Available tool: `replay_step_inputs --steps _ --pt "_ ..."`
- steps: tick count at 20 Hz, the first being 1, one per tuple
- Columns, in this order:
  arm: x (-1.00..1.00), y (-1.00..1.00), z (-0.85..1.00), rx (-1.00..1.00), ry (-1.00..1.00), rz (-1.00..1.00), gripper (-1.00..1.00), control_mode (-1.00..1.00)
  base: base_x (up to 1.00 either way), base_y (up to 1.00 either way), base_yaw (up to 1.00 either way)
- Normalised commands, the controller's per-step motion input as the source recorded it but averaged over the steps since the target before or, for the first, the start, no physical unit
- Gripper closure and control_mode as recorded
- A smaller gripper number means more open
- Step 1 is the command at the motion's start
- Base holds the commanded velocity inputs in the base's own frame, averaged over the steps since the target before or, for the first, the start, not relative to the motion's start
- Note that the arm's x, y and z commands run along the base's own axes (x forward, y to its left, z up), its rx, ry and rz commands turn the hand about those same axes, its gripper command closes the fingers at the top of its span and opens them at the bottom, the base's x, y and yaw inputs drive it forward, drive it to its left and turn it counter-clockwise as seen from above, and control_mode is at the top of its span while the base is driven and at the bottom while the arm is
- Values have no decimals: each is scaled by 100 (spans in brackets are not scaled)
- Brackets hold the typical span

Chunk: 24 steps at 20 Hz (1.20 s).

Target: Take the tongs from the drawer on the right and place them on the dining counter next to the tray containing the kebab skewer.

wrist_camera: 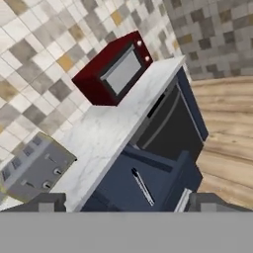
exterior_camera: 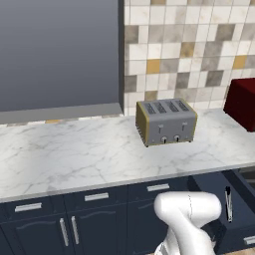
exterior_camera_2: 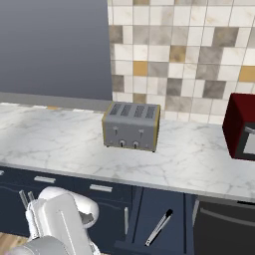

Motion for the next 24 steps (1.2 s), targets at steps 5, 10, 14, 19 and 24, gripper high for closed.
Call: replay_step_inputs --steps 5,10,14,19,24 --pt "11 43 15 -11 10 0 -100 -100 0 0 0" --pt "59 23 34 -1 17 5 -100 -100 0 0 0" --pt "93 20 35 -6 49 16 -100 -100 0 0 0" --pt "6 1 -17 -3 7 6 -100 -100 0 0 0" --pt "14 -13 -49 6 20 21 -100 -100 0 0 0"
